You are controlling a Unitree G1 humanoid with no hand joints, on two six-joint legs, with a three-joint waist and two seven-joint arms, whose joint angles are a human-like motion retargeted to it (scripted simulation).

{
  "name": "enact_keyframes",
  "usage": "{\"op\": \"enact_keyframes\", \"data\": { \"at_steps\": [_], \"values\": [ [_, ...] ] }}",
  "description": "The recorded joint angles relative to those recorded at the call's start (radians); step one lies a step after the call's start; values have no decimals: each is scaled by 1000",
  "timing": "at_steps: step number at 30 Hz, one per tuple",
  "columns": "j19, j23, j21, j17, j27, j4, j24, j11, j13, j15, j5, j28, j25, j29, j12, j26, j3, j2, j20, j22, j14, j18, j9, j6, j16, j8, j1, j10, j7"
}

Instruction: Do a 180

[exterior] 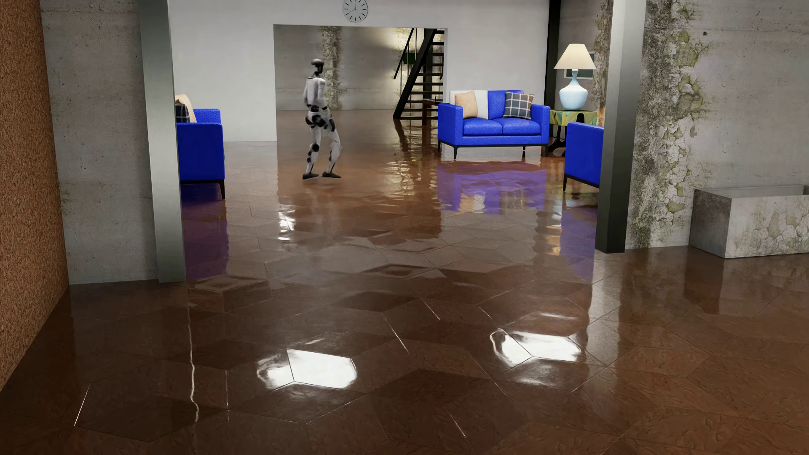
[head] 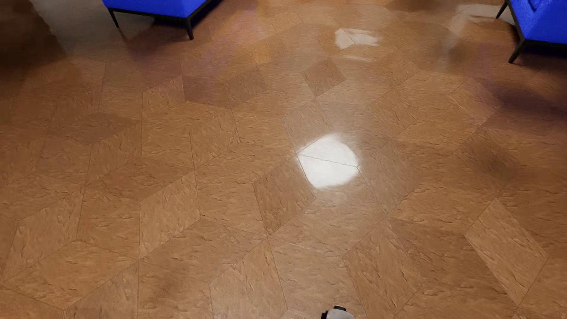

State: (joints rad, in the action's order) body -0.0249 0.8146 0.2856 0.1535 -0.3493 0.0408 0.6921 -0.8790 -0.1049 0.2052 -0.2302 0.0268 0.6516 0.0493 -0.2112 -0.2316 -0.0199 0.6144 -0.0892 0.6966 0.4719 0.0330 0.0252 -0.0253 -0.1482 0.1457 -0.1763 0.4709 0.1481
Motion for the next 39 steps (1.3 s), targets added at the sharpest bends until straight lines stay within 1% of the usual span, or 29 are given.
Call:
{"op": "enact_keyframes", "data": {
  "at_steps": [1, 2, 3, 4, 5, 6, 7, 9, 10, 11, 12, 13, 15, 16, 17, 19, 20, 21, 22, 23, 24, 25, 27, 30, 32, 34, 35, 37, 39],
  "values": [
    [-4, -17, 22, 12, 3, 18, -12, 45, 3, 0, 26, 11, 26, -2, 8, -17, -1, 22, -15, 16, 7, -3, 4, -11, 8, 11, -4, 4, -43],
    [11, -34, 29, 21, 7, 36, -23, 118, -1, -9, 64, 23, 27, -6, 14, -30, 0, 34, -34, 28, 13, -8, 6, -20, 21, -9, -6, 7, -90],
    [23, -45, 27, 28, 11, 53, -40, 220, -9, -33, 97, 42, 9, -16, 18, -38, 5, 30, -57, 34, 20, -12, 8, -27, 41, -40, -5, 6, -138],
    [54, -48, 28, 37, 18, 68, -52, 343, -15, -74, 117, 56, -15, -30, 15, -41, 13, 8, -71, 39, 25, -15, 8, -31, 60, -68, 2, 2, -185],
    [45, -36, 40, 45, 17, 75, -57, 446, -14, -176, 128, 62, -26, -44, 6, -40, 21, -29, -74, 43, 25, -11, 7, -34, 74, -90, 15, -9, -232],
    [-3, -9, 62, 49, 2, 76, -61, 483, -4, -224, 117, 62, -24, -61, -11, -33, 30, -67, -74, 45, 25, -3, 5, -36, 83, -62, 26, -10, -274],
    [-17, 33, 91, 47, -18, 70, -62, 495, 18, -209, 104, 58, -17, -79, -33, -30, 38, -94, -73, 48, 28, 1, 4, -34, 89, -17, 28, 6, -302],
    [-8, 128, 153, 34, -63, 43, -68, 477, 89, -164, 98, 56, 9, -126, -90, -42, 50, -129, -92, 55, 2, 4, 5, -17, 117, 43, 12, 94, -310],
    [-17, 161, 192, 32, -70, 34, -65, 454, 128, -137, 97, 43, 28, -157, -128, -36, 55, -139, -97, 62, -21, 13, 6, -8, 127, 66, -11, 157, -318],
    [-27, 167, 221, 32, -59, 28, -58, 435, 157, -111, 95, 16, 42, -171, -150, -32, 57, -152, -92, 74, -62, 35, 8, -2, 128, 95, -48, 243, -337],
    [-33, 151, 226, 30, -44, 29, -32, 420, 173, -85, 94, -29, 40, -154, -163, -35, 55, -169, -68, 92, -113, 101, 12, 5, 113, 127, -94, 343, -377],
    [-36, 119, 203, 27, -28, 40, 3, 404, 179, -58, 88, -87, 21, -103, -168, -38, 48, -188, -38, 109, -175, 209, 16, 14, 92, 162, -143, 444, -424],
    [-30, 45, 138, 25, 12, 103, 68, 366, 180, -11, 52, -154, -31, 20, -157, -40, 12, -221, 7, 131, -271, 215, 27, 33, 57, 239, -240, 627, -397],
    [-26, 23, 119, 29, 30, 102, 81, 354, 187, 4, 33, -162, -51, 55, -149, -42, -5, -234, 7, 133, -280, 215, 31, 41, 53, 265, -281, 686, -367],
    [-22, 9, 106, 36, 36, 43, 77, 353, 203, 11, 20, -156, -68, 68, -140, -37, -16, -246, -6, 124, -279, 215, 35, 49, 57, 280, -324, 709, -317],
    [-17, -2, 113, 52, 31, -227, 77, 365, 246, 16, 25, -137, -66, 54, -125, -8, -6, -258, -17, 81, -252, 224, 38, 70, 53, 279, -375, 656, -153],
    [-15, -5, 116, 57, 29, -342, 78, 371, 264, 18, 41, -126, -65, 42, -116, 8, 9, -258, -19, 54, -217, 166, 36, 84, 41, 268, -364, 582, -59],
    [-11, -7, 114, 58, 26, -401, 79, 376, 278, 21, 56, -112, -66, 39, -103, 19, 22, -258, -20, 30, -187, 103, 32, 99, 27, 256, -338, 482, 24],
    [-7, -4, 115, 61, 24, -415, 78, 383, 288, 22, 66, -97, -65, 40, -85, 24, 30, -259, -21, 12, -167, 97, 26, 112, 14, 245, -305, 361, 74],
    [-1, 1, 114, 63, 22, -392, 79, 392, 292, 21, 72, -83, -64, 40, -61, 23, 35, -261, -18, 3, -175, 136, 20, 123, 0, 233, -268, 220, 81],
    [5, 5, 107, 68, 18, -346, 86, 416, 288, 13, 69, -80, -69, 39, -31, 20, 36, -268, -6, 2, -225, 130, 13, 131, -10, 223, -220, 66, 65],
    [11, 8, 100, 73, 15, -324, 92, 438, 279, 3, 65, -84, -71, 40, 2, 19, 32, -275, 6, 1, -237, 107, 5, 136, -20, 219, -173, -32, 84],
    [28, 17, 66, 83, 9, -281, 91, 461, 238, -8, 41, -83, -88, 49, 71, 24, 22, -288, 30, -2, -270, 95, -7, 142, -34, 211, -110, -149, 115],
    [56, 14, -2, 65, -15, -232, 82, 438, 117, 8, -14, -81, -118, 70, 154, 56, 14, -297, 61, -58, -260, 84, -15, 133, -59, 216, -99, -152, 104],
    [73, 50, -20, 43, -29, -206, 55, 418, 41, 21, -46, -35, -136, 46, 167, 100, 13, -307, 55, -129, -234, 71, -19, 126, -57, 224, -104, -124, 87],
    [87, 108, -38, 11, -76, -185, 18, 411, -30, 27, -69, 2, -152, 2, 159, 115, 14, -324, 51, -173, -221, 59, -24, 116, -32, 234, -94, -119, 75],
    [92, 134, -62, -14, -100, -177, 13, 414, -59, 28, -76, -1, -168, -15, 150, 119, 16, -337, 58, -181, -217, 55, -26, 110, -26, 238, -84, -122, 71],
    [103, 158, -116, -62, -116, -166, 20, 423, -110, 28, -86, -22, -198, -43, 131, 98, 20, -365, 63, -172, -210, 51, -31, 94, -15, 251, -65, -127, 62],
    [111, 150, -148, -87, -96, -161, 26, 426, -146, 31, -92, -33, -204, -68, 106, 68, 22, -391, 51, -140, -200, 48, -35, 76, 4, 263, -49, -124, 54]
  ]
}}
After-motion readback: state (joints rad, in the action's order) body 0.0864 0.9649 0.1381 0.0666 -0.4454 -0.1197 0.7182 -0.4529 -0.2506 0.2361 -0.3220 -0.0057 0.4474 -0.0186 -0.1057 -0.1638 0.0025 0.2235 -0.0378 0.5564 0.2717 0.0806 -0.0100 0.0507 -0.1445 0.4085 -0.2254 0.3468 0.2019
